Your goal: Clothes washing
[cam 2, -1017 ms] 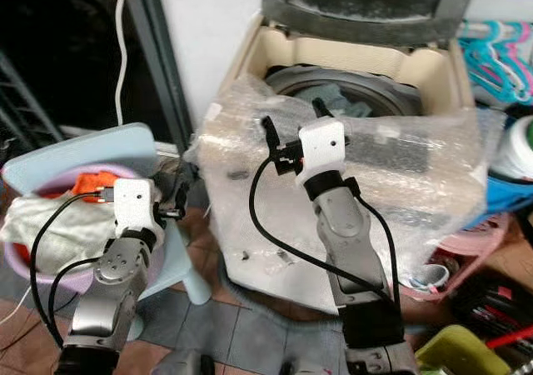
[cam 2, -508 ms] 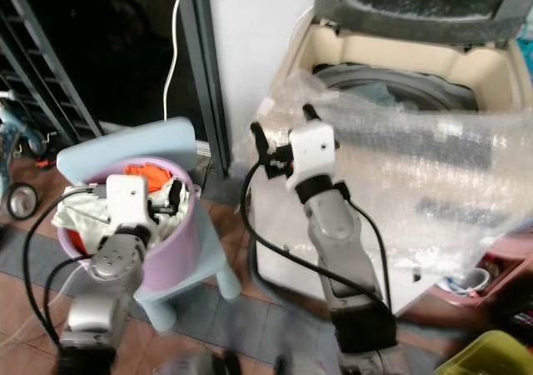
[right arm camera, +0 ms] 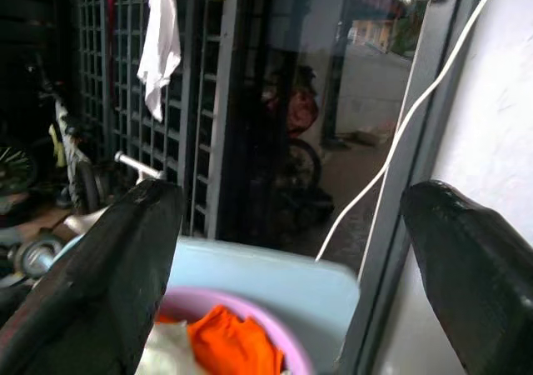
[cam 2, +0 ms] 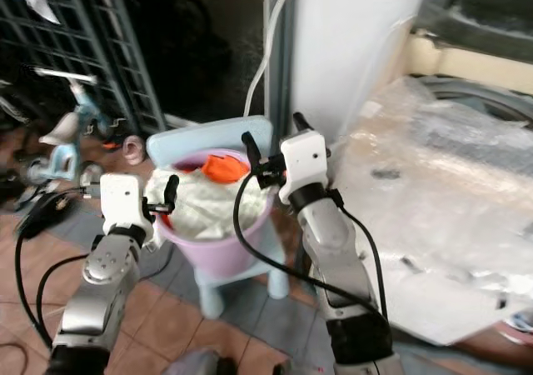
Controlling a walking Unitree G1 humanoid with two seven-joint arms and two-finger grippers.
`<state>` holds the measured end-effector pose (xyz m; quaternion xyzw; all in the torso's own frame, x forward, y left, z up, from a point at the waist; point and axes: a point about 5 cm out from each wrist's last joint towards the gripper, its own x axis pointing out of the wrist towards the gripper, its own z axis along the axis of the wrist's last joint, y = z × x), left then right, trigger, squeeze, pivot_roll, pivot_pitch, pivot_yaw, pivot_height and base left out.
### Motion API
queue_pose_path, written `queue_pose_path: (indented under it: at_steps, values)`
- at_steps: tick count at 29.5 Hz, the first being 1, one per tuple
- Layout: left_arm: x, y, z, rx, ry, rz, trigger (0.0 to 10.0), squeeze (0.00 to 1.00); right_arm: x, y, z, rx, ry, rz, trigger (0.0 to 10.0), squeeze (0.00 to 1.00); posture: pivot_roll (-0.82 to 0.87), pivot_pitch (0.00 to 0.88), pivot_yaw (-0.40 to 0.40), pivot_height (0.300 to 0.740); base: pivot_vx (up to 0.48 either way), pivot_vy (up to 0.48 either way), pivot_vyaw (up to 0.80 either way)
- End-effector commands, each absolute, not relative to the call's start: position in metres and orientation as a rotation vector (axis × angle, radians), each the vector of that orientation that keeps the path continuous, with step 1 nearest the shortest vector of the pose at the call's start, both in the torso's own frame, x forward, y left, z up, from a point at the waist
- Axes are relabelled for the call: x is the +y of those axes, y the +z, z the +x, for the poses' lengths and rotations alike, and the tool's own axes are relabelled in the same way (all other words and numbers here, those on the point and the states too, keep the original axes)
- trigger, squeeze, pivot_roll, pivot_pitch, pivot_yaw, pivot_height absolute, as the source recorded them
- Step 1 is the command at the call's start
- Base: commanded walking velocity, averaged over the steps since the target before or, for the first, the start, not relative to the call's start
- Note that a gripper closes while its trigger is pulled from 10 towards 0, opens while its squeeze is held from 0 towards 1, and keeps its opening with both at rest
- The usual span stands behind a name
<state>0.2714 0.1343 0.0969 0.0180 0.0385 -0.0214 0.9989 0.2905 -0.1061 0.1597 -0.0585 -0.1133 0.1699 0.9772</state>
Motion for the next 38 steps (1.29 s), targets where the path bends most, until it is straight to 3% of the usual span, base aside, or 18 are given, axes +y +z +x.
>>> queue_pose_path:
  at_steps: [1,11,19,22,31,38]
  values:
    - [0.134,0.100,0.272,0.064,-0.055,0.040,10.0,0.00,-0.108,0.160,0.293,-0.216,0.327,-0.102,10.0,0.00,-0.05,0.011,0.031,0.740,0.000,0.000,0.80]
    - [0.143,0.095,0.270,0.086,-0.024,0.047,10.0,0.00,-0.120,0.131,0.294,-0.059,0.270,-0.169,10.0,0.00,-0.04,0.013,0.029,0.740,0.000,0.000,0.05]
    - [0.148,0.093,0.268,0.095,-0.016,0.053,10.0,0.00,-0.127,0.111,0.292,0.042,0.251,-0.154,10.0,0.00,-0.04,0.013,0.029,0.740,0.354,0.000,0.00]
    - [0.147,0.092,0.268,0.102,-0.015,0.054,10.0,0.00,-0.115,0.103,0.286,0.067,0.356,-0.193,10.0,0.00,-0.04,0.011,0.030,0.740,0.391,0.000,0.00]
    - [0.148,0.092,0.268,0.105,-0.011,0.053,10.0,0.00,-0.112,0.096,0.284,0.103,0.379,-0.187,10.0,0.00,-0.03,0.012,0.028,0.740,0.412,0.000,0.70]
    - [0.148,0.090,0.268,0.125,-0.003,0.056,10.0,0.00,-0.115,0.087,0.283,0.163,0.384,-0.196,10.0,0.00,-0.03,0.014,0.026,0.740,0.264,0.000,0.00]
